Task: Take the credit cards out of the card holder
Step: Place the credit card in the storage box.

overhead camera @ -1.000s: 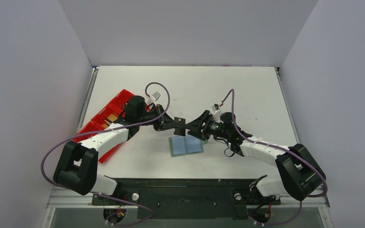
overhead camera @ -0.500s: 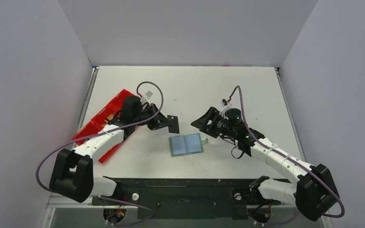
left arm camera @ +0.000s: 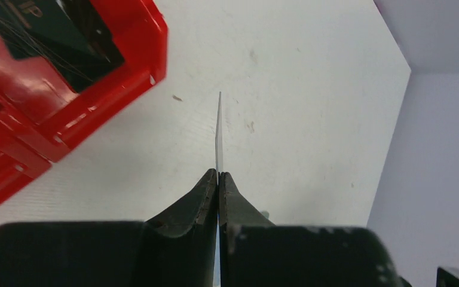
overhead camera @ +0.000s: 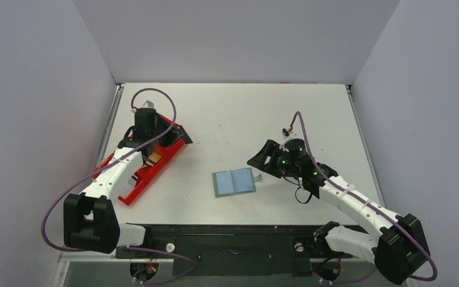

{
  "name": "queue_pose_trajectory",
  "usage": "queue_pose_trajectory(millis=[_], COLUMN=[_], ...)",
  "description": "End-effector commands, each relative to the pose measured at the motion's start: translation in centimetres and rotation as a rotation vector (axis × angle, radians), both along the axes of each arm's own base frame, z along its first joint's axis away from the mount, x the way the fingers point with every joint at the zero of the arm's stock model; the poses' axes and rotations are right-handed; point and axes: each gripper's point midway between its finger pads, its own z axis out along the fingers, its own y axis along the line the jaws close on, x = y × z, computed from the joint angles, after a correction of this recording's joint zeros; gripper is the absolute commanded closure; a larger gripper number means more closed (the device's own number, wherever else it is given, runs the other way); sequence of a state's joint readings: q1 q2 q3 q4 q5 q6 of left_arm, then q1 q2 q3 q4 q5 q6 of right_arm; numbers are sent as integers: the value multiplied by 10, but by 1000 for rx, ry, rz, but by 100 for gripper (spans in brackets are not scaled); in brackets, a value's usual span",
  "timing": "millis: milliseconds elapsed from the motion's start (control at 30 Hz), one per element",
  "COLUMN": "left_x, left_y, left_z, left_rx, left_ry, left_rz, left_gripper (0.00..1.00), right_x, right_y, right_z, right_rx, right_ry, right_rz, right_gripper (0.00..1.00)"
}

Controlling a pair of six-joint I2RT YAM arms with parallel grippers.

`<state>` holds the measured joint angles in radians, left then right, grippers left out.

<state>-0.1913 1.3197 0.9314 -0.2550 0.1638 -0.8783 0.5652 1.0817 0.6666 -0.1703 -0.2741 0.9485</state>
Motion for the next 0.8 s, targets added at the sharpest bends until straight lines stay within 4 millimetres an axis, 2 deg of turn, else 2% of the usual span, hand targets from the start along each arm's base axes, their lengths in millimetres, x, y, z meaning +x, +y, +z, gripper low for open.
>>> queue_pose_trajectory(millis=[0,133,267,300,333,367,500,667,767], left_x=[33,52,70,74,79,82,99,113,120], left_y=[44,74,95,97,101,103,109,112,114], left_z=[9,4,-8,-16,-15,-23,-34,-55,-60], left_rx=[84,118,123,126,127,131,130,129,133], left_ry=[-33,-27,-14,1,-7,9,16,41,49], left_rz=[181,285,360,368,384,390,420,432,437], left_gripper=[100,100,100,100,100,100,100,100,100], right_x=[9,8,9,8,8,9,9,7,6], right_y=[-6,-10,-13,-14,-15,-16,-19,-22,-23], right_z=[22,22,23,25,25,27,30,32,32], right_rx=[-16,-22,-26,-26,-29,-30,-38,-42,-45], right_ry=[-77,-77,-75,-80,-77,-84,-88,-92,-90], right_rz=[-7,-11,-19,-18,-20,-20,-24,-26,-25], right_gripper=[39,39,39,39,39,39,39,39,39])
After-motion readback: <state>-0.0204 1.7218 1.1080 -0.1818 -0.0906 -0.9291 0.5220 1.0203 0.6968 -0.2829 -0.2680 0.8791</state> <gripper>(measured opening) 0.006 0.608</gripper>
